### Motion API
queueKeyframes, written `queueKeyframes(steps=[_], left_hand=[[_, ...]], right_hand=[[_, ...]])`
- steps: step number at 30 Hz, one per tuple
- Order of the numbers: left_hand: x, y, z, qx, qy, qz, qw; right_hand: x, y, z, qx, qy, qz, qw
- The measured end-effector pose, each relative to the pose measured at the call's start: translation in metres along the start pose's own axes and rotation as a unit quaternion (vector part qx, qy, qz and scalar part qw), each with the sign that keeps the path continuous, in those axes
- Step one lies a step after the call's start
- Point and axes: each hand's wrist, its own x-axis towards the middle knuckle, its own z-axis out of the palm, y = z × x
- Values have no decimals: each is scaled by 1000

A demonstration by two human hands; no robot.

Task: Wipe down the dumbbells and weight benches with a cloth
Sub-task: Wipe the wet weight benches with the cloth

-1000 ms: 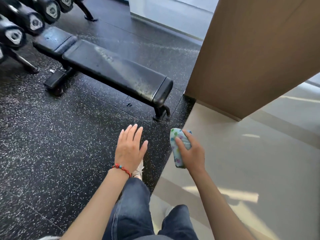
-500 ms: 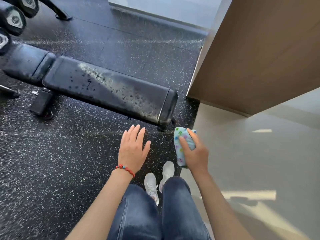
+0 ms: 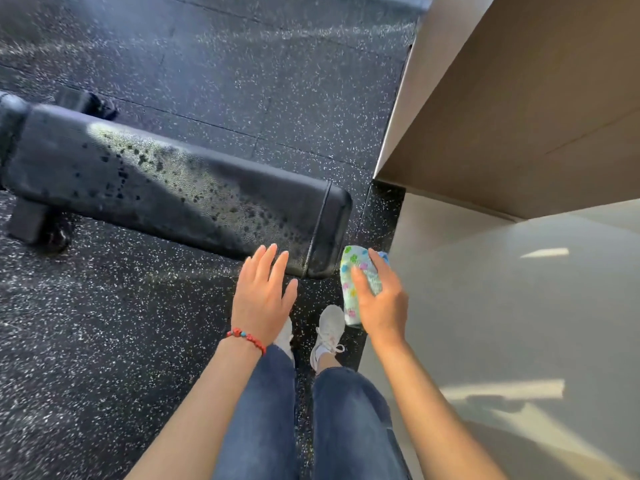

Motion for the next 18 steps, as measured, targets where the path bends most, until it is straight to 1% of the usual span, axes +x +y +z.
queueKeyframes(steps=[7, 9, 13, 16, 18], left_hand=[[54, -37, 80, -11, -24, 24, 999], [67, -52, 105, -4, -32, 40, 999], [89, -83, 151, 6, -31, 73, 997], [100, -102, 176, 25, -31, 71, 997], [101, -111, 191, 35, -35, 68, 996]], right_hand=[[56, 42, 66, 18, -8, 88, 996], [69, 55, 88, 29, -4, 94, 995], [88, 79, 132, 16, 22, 73, 997], [90, 94, 162, -38, 84, 0, 996], [90, 107, 183, -91, 111, -52, 988]])
